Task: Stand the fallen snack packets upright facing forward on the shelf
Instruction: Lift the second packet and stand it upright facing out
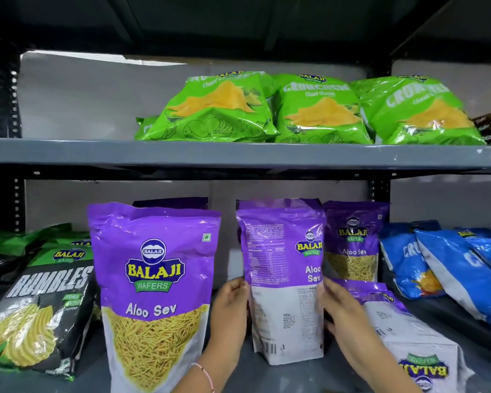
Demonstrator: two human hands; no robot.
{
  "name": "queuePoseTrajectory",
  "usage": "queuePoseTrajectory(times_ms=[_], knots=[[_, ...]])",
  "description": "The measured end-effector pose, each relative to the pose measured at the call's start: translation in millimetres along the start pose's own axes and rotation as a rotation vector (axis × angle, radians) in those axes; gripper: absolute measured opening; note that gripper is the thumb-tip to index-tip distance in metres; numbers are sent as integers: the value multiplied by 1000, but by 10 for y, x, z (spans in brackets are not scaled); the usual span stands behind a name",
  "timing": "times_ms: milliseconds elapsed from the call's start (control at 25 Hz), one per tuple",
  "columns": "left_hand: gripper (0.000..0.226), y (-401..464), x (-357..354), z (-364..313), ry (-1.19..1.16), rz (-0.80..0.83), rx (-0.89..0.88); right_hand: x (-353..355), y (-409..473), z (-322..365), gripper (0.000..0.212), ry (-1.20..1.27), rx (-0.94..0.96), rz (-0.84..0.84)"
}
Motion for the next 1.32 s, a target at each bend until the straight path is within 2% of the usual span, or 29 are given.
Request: queuePoseTrajectory(times_ms=[80,240,320,440,520,600,680,760,800,880,1000,1040,1120,1200,1240,1320], knots=[[13,100,-52,-65,-46,-36,20,62,130,142,19,174,-50,-83],[19,160,-89,-164,-25,-123,0,153,335,187,13,242,-61,-199],[18,124,-77,-213,14,-170,-48,202,316,161,18,274,-31,-264],[7,-70,-33,-284,69,-218,-186,158,232,83,17,291,10,-222],[14,-244,-77,-146,116,-103,-249,139,187,-117,23,242,10,-182],[21,-376,-152,92,232,37,-218,195,115,-256,28,131,61,-232],[26,-418,-172,224,294,67,-186,243,36,-295,22,80,112,-267],[38,-415,-192,249,266,114,-143,185,-14,-263,15,83,122,-198],[49,-425,-230,258,237,178,-108,120,-36,-247,18,73,109,-129],[74,-448,-310,273,248,292,-63,22,-35,-238,37,20,93,-34],[92,-347,-269,255,378,212,-89,-13,9,-268,91,-75,72,3],[89,-310,-266,250,352,201,-78,-34,28,-280,107,-79,63,32],[63,-241,-255,289,219,210,-11,-99,44,-293,125,-55,70,96],[23,-181,-255,312,91,198,52,-136,66,-312,130,16,82,138],[13,-148,-241,304,95,180,62,-152,88,-337,127,49,82,146],[18,-46,-182,315,144,110,49,-149,149,-411,123,91,84,132]])
Point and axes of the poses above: each hand's wrist, its own y-axis towards the middle knuckle, its own x-axis out of the back of the hand, z = x × y, the point moved 8 cm from there along y, towards the middle knuckle, and after that the axes turned 5 degrees about -x, right-handed, at the moved point
